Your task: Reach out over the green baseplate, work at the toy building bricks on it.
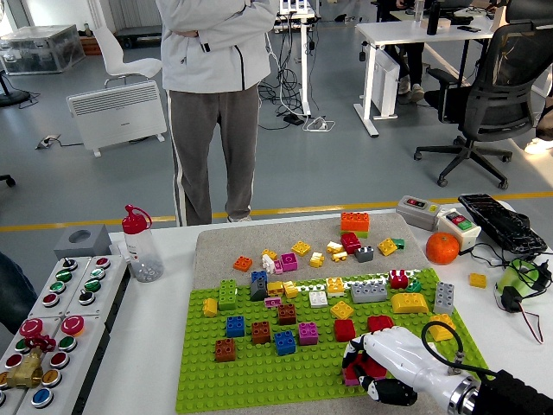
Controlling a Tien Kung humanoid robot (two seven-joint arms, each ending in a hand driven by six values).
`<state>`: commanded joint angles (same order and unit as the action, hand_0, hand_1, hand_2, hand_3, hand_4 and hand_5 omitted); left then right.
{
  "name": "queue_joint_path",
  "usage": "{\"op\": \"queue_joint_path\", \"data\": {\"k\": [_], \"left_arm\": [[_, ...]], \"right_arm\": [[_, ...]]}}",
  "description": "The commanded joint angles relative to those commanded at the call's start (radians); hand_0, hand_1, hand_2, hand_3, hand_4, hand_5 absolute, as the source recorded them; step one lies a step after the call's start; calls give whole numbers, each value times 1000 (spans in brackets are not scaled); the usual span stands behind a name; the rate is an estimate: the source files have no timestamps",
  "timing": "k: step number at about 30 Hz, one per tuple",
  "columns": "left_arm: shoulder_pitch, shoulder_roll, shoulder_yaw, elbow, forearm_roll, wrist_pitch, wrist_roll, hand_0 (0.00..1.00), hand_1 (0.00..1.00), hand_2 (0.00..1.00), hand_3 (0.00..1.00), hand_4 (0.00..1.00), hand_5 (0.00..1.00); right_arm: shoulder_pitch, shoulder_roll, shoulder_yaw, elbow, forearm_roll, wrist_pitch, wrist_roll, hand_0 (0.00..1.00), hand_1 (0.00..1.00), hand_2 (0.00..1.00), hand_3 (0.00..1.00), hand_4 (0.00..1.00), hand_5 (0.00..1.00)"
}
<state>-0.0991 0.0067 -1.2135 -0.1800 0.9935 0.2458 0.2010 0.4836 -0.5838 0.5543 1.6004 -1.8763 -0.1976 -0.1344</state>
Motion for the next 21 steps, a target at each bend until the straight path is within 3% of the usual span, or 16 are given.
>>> {"op": "queue_joint_path", "data": {"k": [21], "left_arm": [[8, -3, 0, 0, 0, 1, 2, 665, 611, 567, 453, 242, 998]], "right_arm": [[-20, -17, 34, 20, -14, -5, -5, 485, 579, 605, 570, 341, 141]]}}
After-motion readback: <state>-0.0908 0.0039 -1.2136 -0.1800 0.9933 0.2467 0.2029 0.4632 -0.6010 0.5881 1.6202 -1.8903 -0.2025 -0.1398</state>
